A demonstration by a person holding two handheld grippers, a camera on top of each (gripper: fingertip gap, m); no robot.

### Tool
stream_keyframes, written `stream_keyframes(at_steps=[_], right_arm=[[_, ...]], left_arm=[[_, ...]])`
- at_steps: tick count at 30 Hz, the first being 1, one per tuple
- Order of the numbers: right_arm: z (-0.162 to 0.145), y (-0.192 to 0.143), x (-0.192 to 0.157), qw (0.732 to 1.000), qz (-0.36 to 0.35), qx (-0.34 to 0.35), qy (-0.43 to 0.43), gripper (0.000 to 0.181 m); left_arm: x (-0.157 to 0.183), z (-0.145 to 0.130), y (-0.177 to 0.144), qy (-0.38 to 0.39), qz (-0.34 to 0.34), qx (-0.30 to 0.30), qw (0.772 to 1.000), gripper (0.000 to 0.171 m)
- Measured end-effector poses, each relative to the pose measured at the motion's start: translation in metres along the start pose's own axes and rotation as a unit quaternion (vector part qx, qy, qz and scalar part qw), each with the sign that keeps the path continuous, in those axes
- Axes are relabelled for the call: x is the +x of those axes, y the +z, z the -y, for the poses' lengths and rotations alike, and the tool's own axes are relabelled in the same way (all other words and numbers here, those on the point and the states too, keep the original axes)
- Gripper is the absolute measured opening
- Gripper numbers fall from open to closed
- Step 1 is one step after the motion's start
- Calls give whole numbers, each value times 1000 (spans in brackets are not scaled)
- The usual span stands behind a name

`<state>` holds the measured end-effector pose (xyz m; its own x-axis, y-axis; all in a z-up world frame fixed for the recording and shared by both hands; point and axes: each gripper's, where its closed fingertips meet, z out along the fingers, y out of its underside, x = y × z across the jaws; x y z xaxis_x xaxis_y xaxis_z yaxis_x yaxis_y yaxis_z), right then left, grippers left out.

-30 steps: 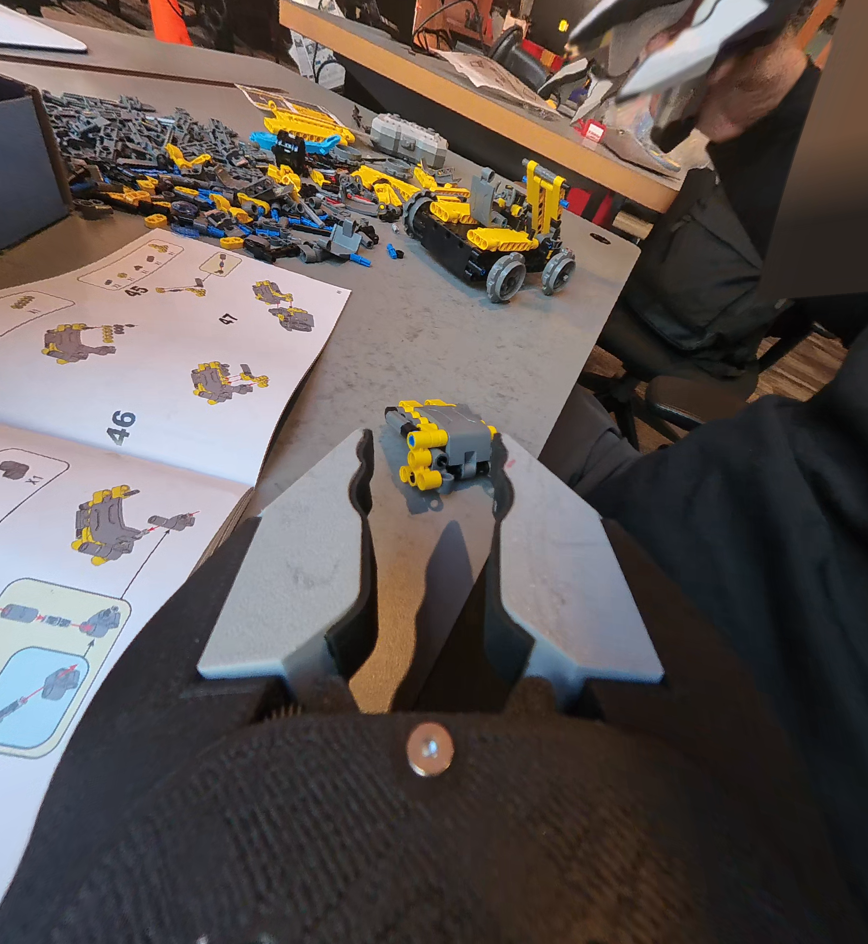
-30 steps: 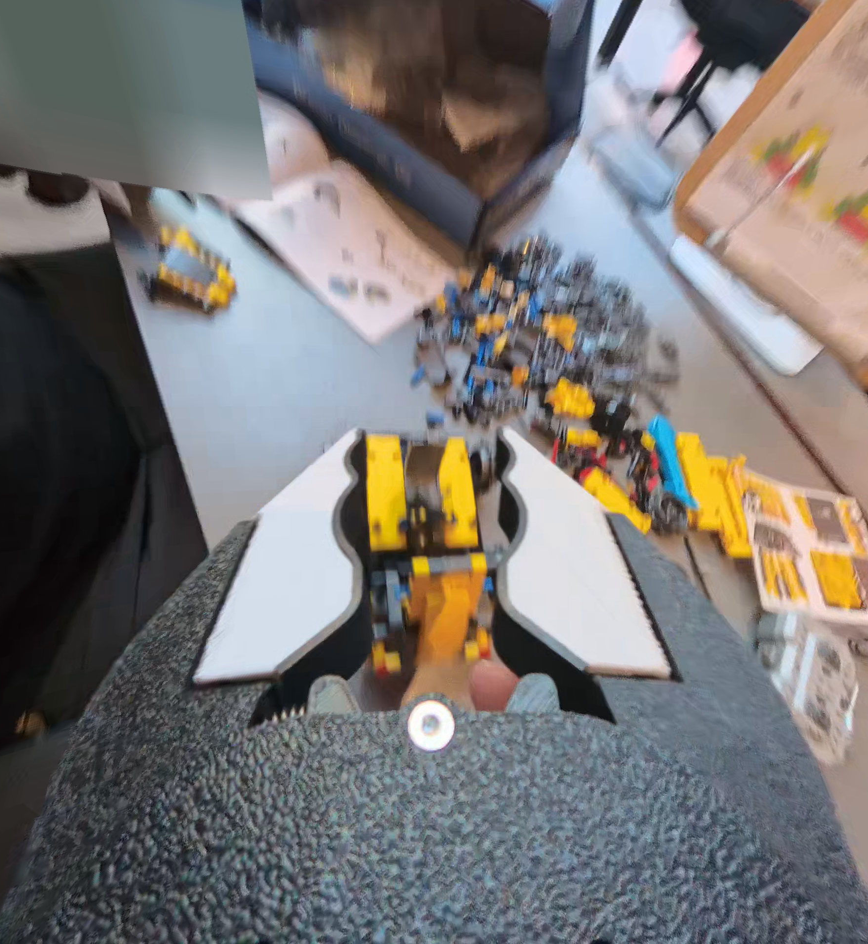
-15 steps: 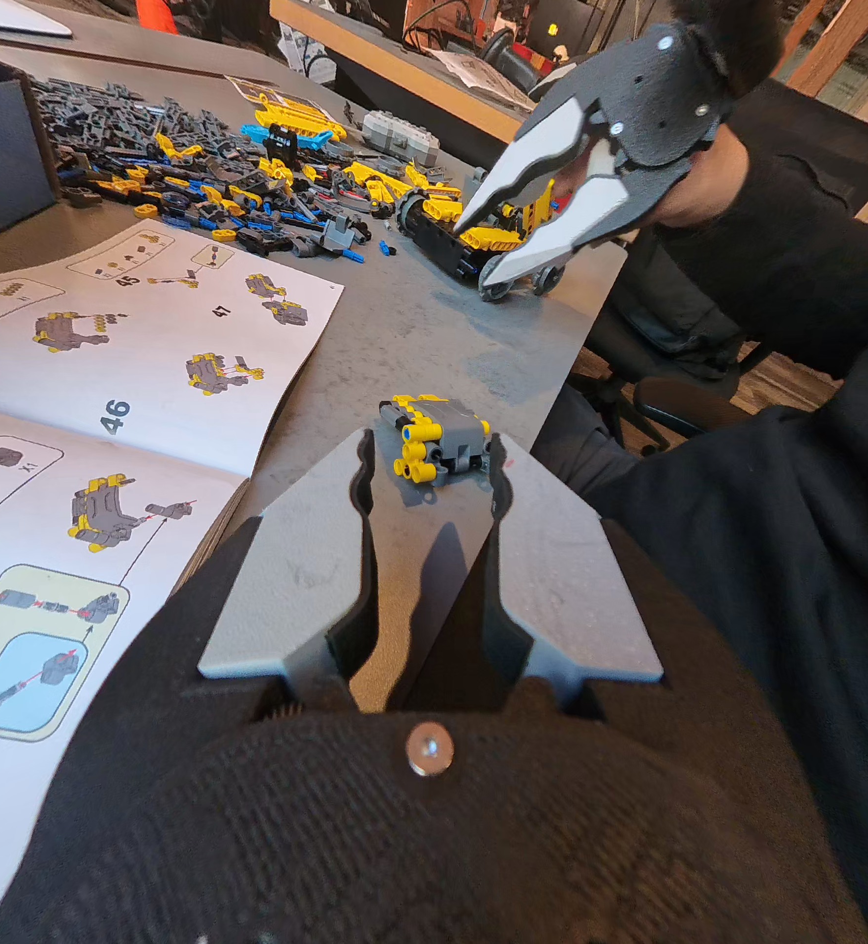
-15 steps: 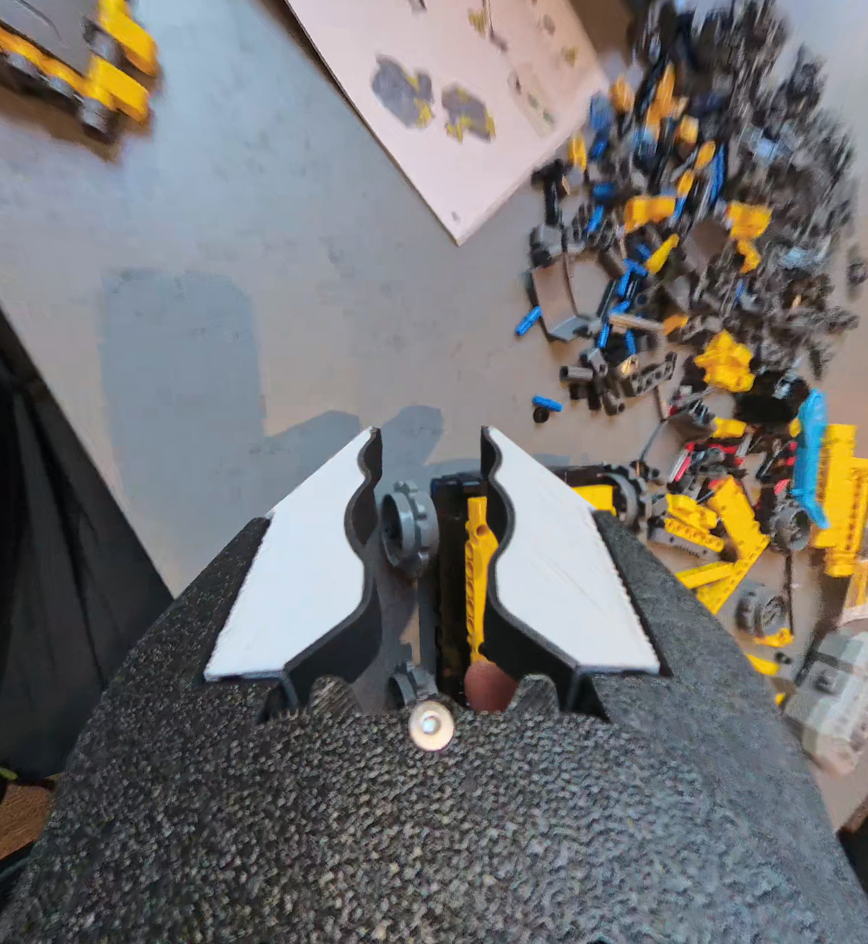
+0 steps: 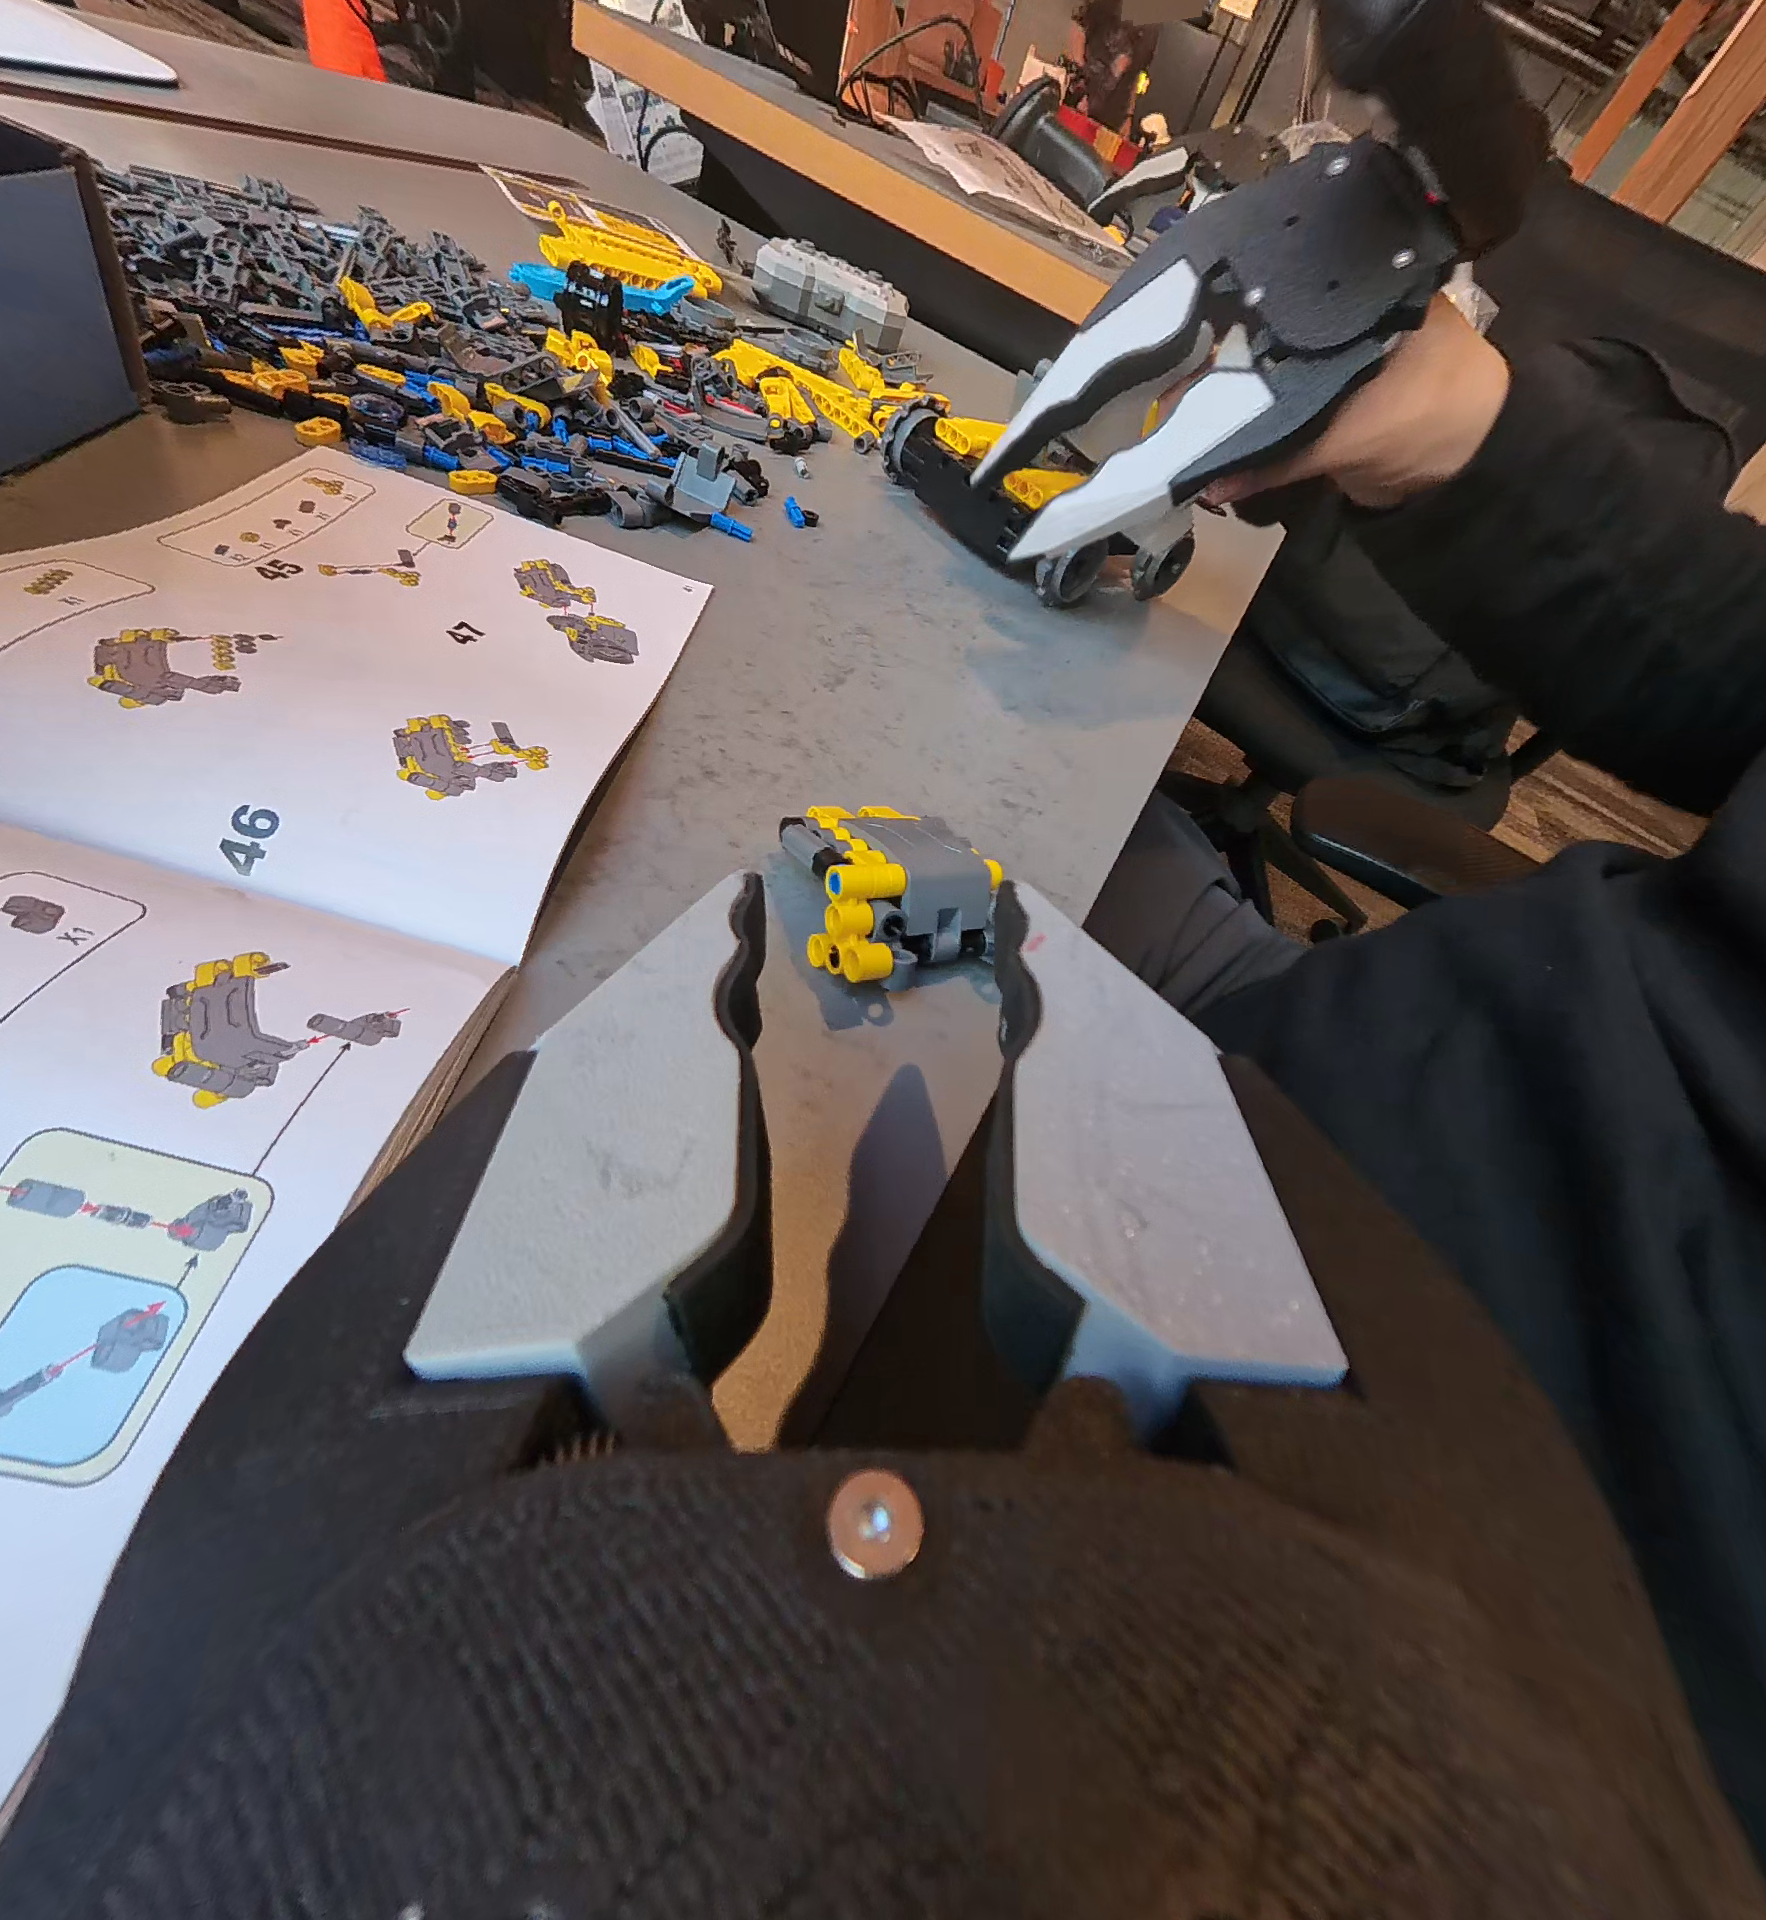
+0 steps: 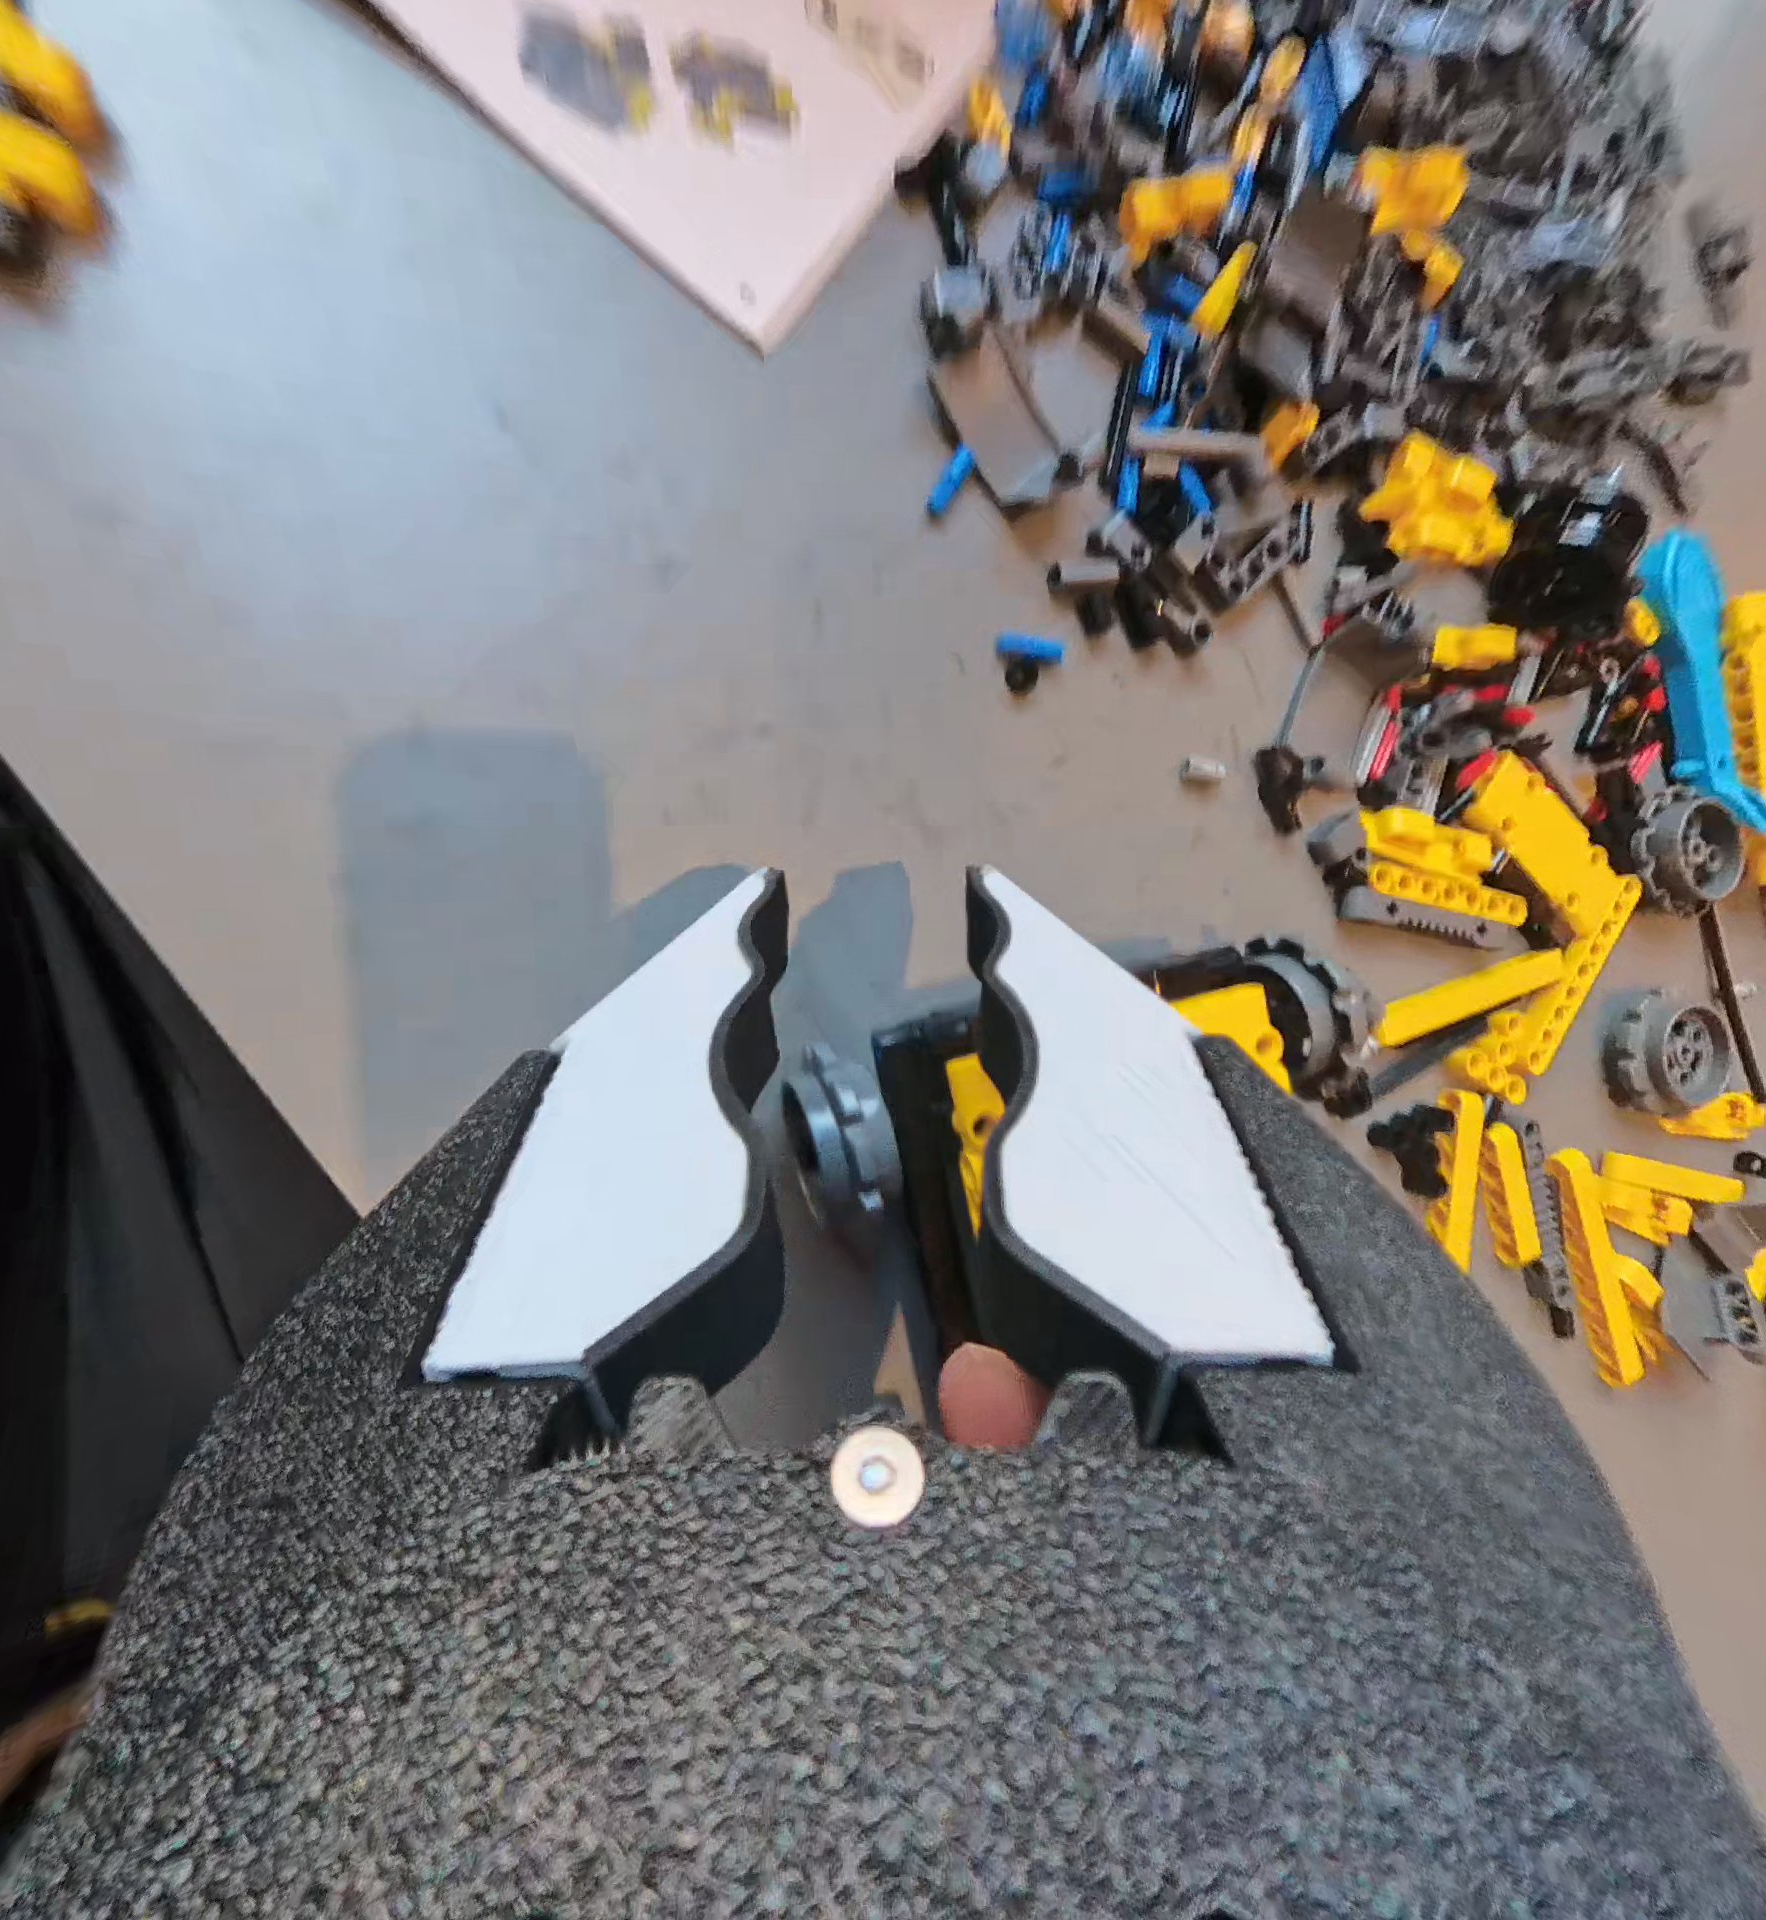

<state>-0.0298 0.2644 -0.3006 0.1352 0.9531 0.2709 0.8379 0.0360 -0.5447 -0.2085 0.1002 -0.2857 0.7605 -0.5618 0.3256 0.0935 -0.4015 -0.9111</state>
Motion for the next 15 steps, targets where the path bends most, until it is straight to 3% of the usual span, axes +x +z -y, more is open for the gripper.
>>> stream_keyframes(at_steps=[7,15], right_arm=[[54,-5,-26,984,38,145,98,37],[66,11,-43,964,77,193,166,47]], left_arm=[[0,0,0,1,1,1,1000,41],[1,0,0,3,-3,1,1000,42]])
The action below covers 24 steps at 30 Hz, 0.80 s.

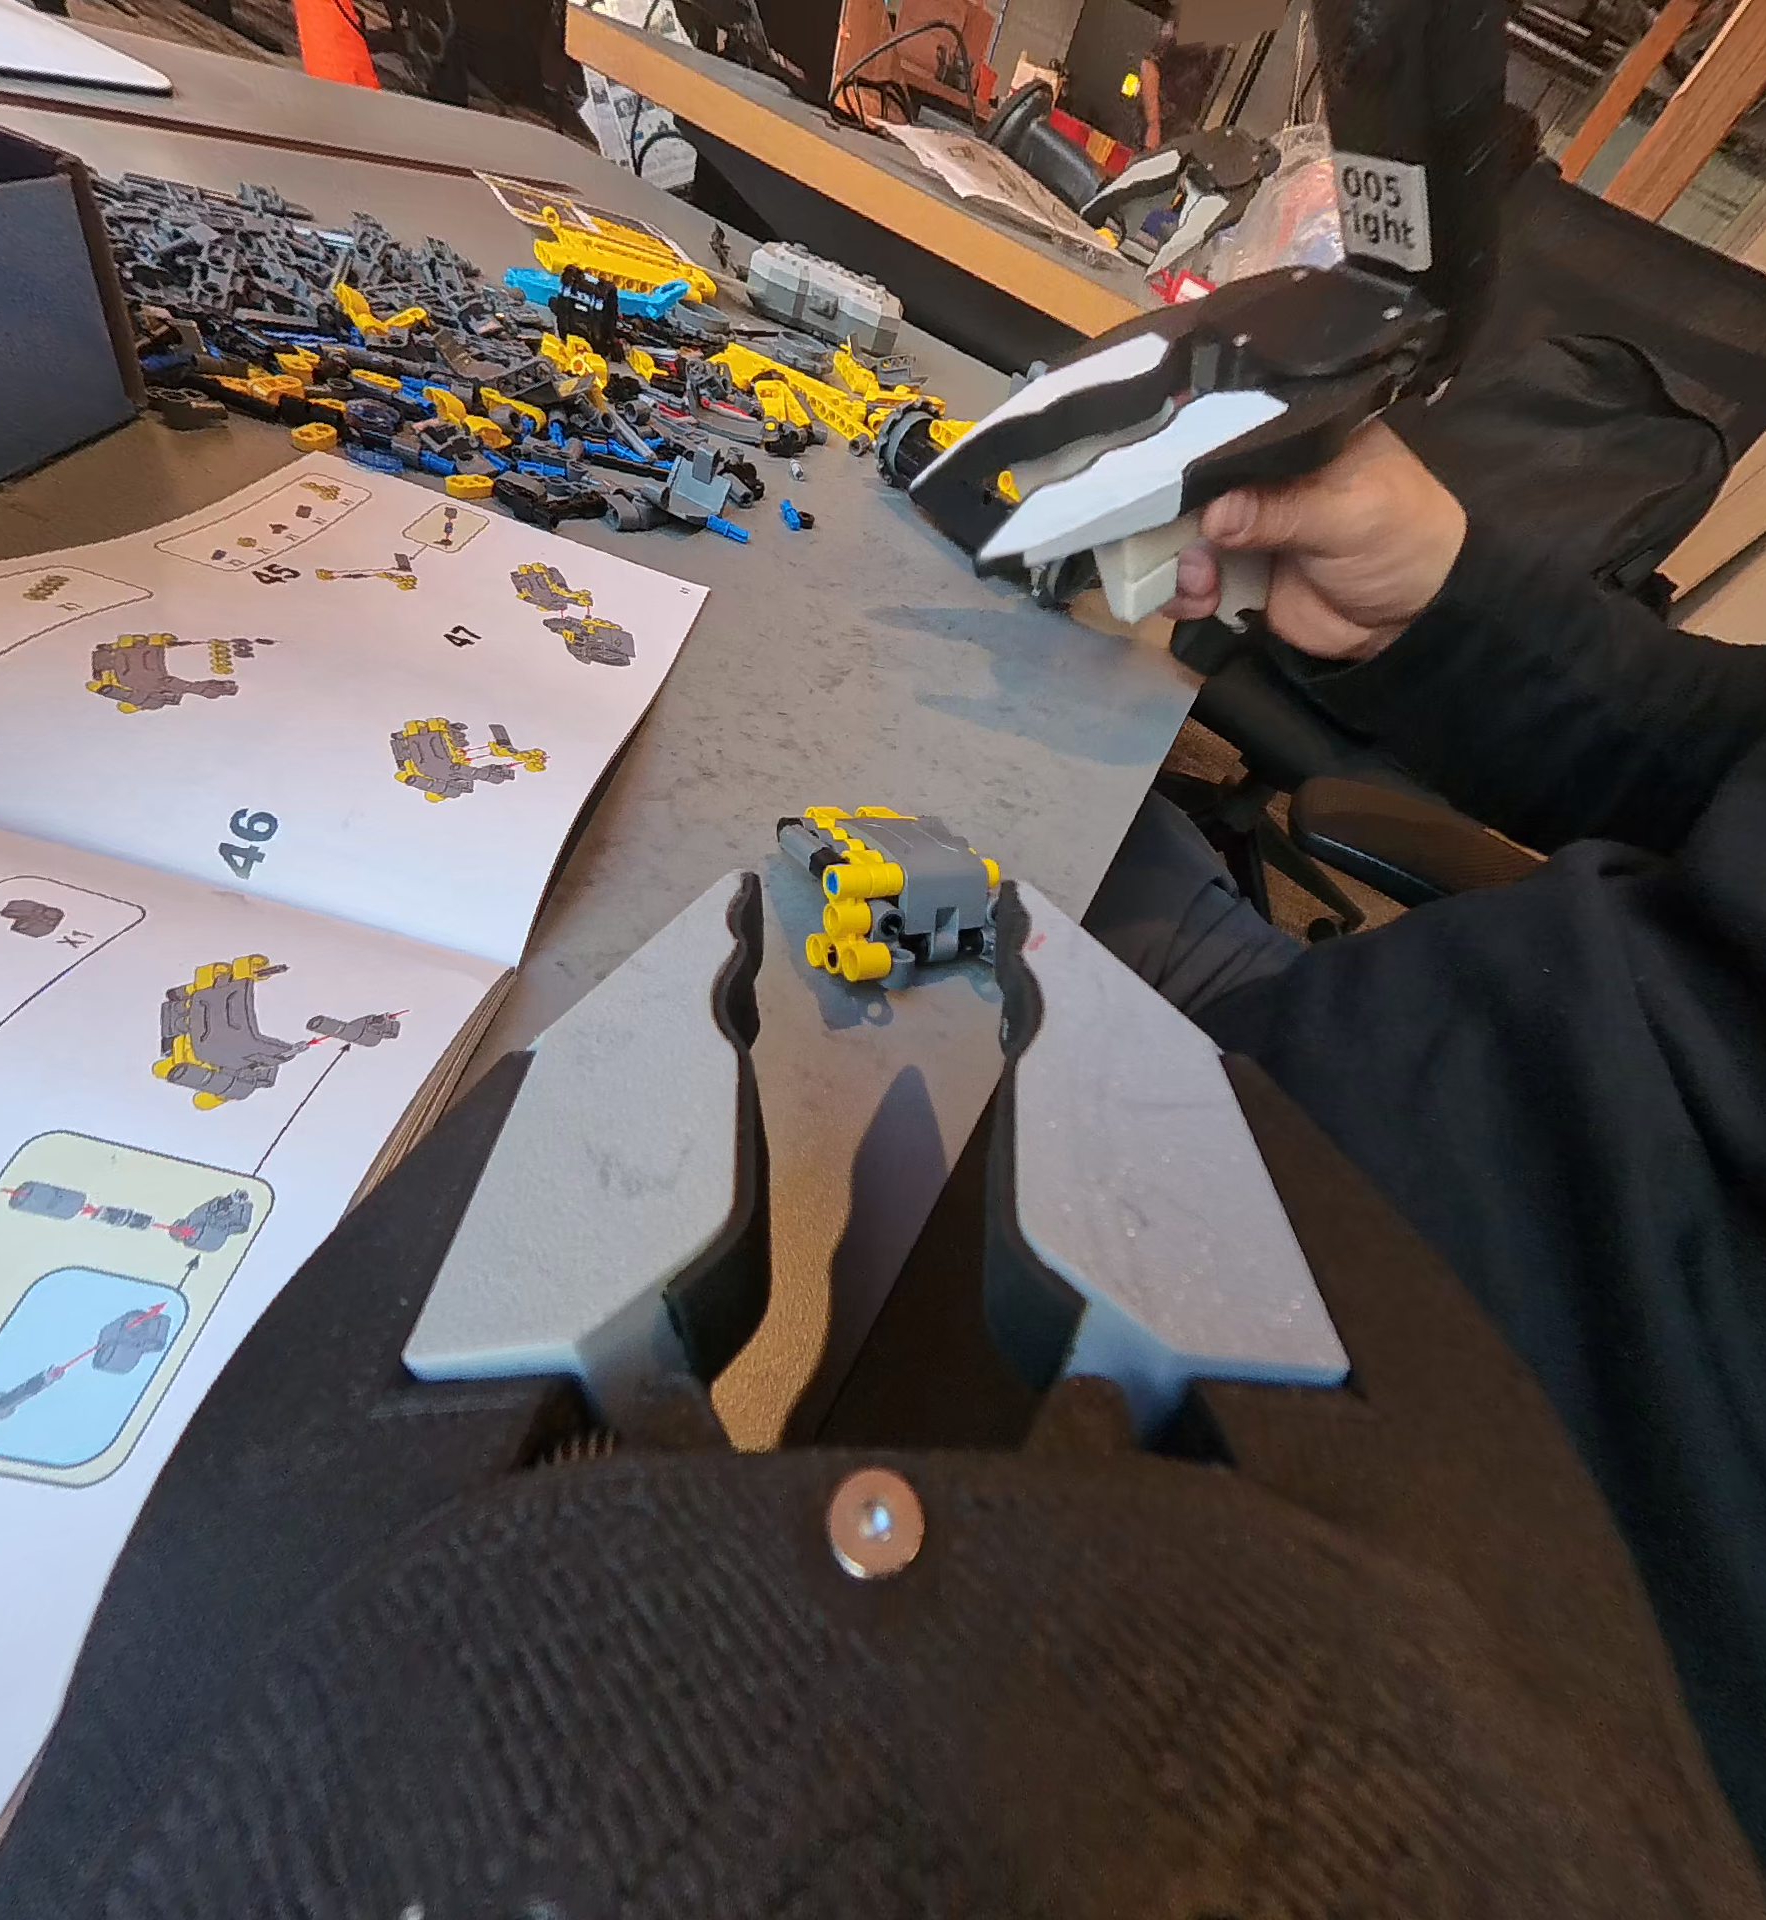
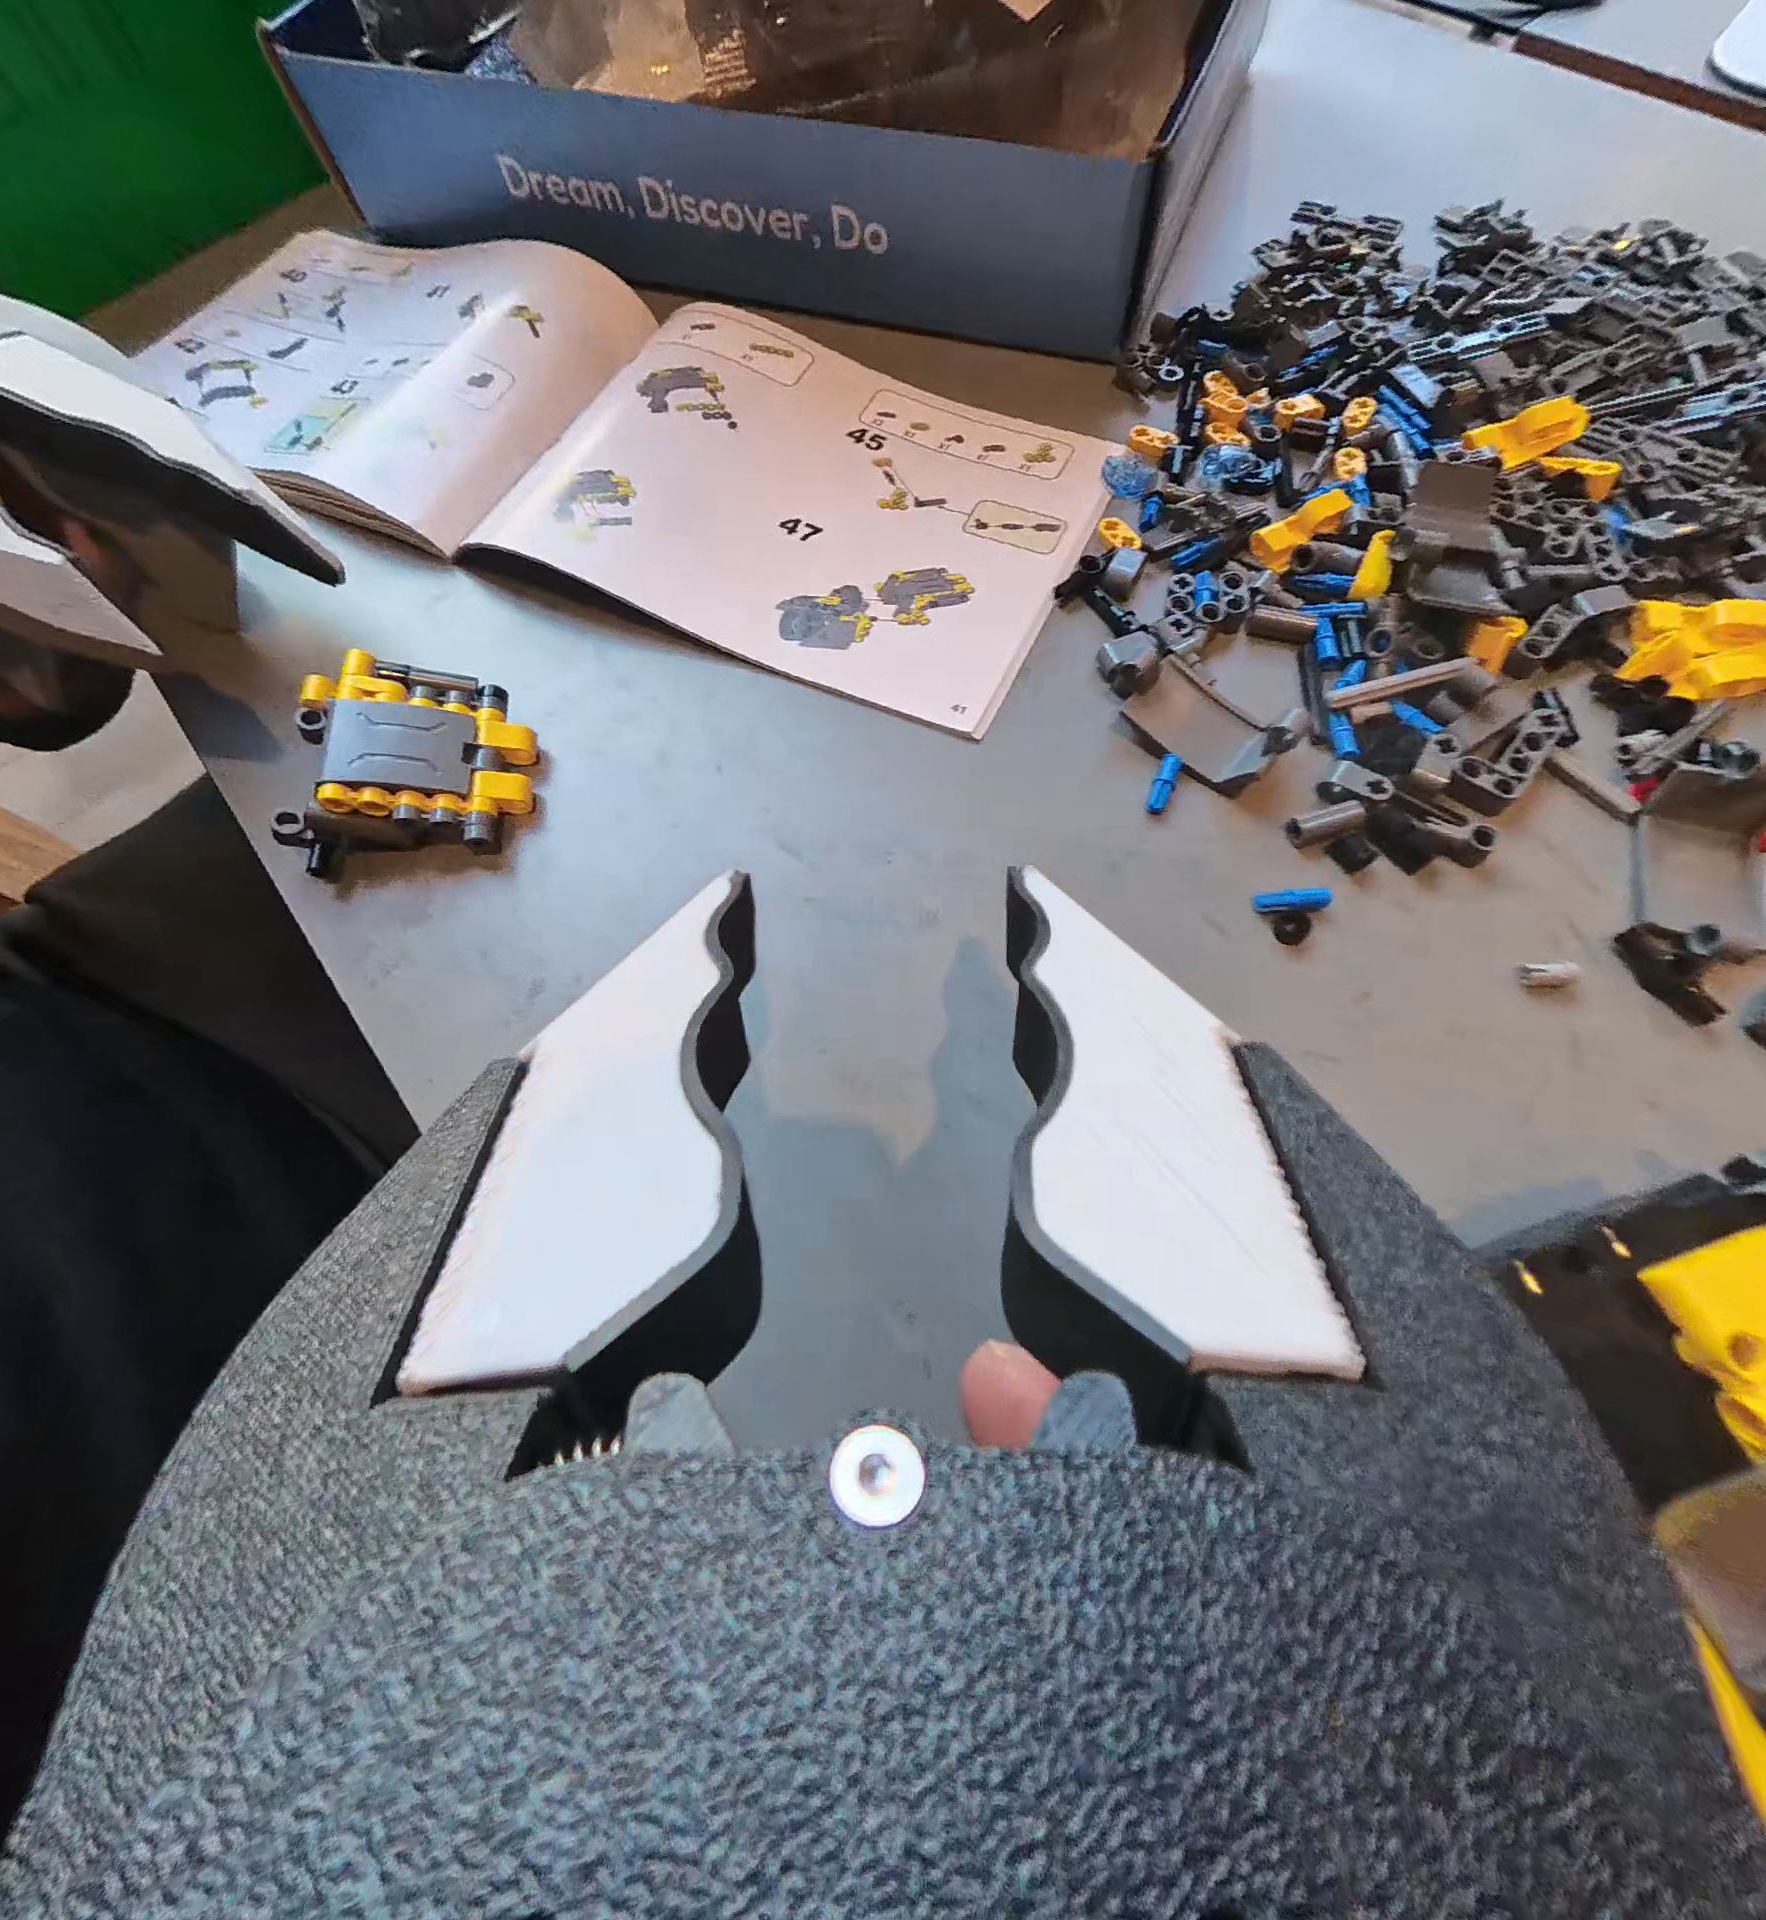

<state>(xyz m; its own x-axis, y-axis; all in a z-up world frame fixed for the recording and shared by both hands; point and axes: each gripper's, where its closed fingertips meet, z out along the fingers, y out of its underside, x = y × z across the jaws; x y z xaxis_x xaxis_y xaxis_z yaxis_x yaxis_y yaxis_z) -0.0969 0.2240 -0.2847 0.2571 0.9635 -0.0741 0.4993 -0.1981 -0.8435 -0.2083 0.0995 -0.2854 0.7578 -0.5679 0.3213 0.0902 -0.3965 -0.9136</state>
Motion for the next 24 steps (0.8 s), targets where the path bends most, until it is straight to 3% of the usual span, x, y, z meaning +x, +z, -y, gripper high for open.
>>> stream_keyframes(at_steps=[3,6,13,18,24], right_arm=[[-2,7,-3,1000,-9,-2,-12,58],[-5,10,0,999,-30,-3,-21,57],[-9,2,16,998,-64,-15,9,34],[-5,3,41,991,-127,-41,-8,0],[4,14,33,994,-95,-54,-23,0]], left_arm=[[0,0,0,2,0,0,1000,43],[0,0,0,2,2,1,1000,43],[0,0,0,5,4,1,1000,43],[0,0,0,3,-1,1,1000,42],[0,-1,-1,7,-1,-1,1000,43]])
